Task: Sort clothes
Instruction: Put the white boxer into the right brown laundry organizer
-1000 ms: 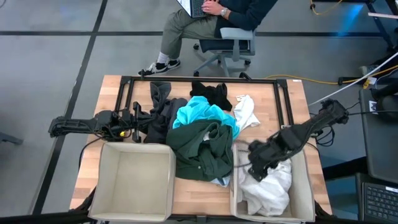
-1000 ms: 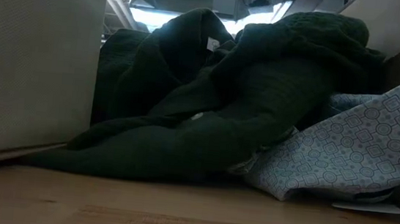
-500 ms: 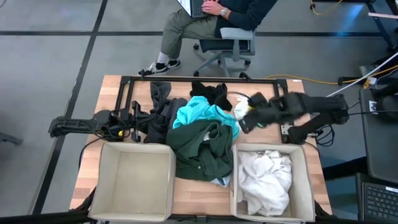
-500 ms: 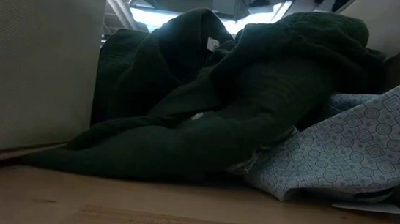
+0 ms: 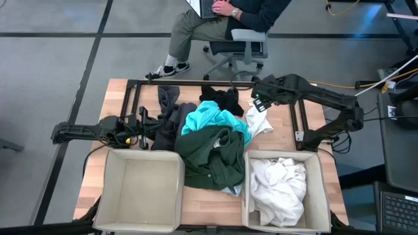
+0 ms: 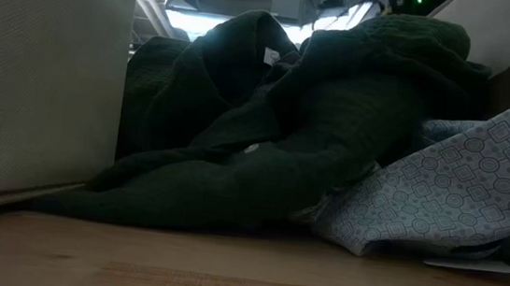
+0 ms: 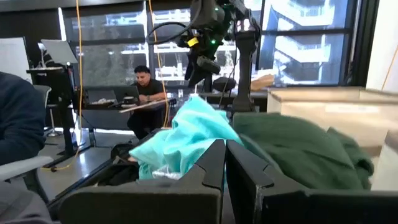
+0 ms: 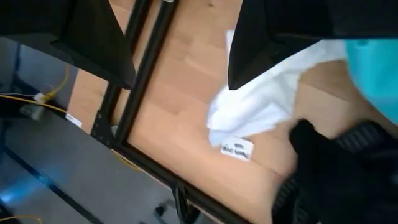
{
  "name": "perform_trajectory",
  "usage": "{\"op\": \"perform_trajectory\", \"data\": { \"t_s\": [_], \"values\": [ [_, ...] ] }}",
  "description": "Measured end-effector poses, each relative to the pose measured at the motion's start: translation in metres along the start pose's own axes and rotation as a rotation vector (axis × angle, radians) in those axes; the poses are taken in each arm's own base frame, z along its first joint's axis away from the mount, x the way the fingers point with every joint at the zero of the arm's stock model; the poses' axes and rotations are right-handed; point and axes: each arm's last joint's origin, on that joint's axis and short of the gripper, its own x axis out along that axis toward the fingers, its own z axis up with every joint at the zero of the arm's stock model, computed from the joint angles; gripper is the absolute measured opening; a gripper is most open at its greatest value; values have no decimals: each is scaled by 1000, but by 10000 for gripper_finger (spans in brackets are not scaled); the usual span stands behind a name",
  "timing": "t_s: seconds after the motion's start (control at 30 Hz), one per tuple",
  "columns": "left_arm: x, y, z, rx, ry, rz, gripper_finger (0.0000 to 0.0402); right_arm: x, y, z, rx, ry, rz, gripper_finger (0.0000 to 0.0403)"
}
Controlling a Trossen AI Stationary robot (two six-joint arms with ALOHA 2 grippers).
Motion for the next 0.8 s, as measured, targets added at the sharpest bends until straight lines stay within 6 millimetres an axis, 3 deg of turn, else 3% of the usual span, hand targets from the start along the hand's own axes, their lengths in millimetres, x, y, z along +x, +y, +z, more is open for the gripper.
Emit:
{"op": "perform_trajectory", "data": {
  "t_s": [0.2,0.5,0.8],
  "values": [
    [0,0,1,69,-12,1,5,32,12,-12,-23,66,-10,260],
    [0,0,0,71,2,0,5,92,42,-38,99,119,115,260],
    [0,0,-3,73,26,-2,5,130,53,-57,203,62,130,259]
  ]
}}
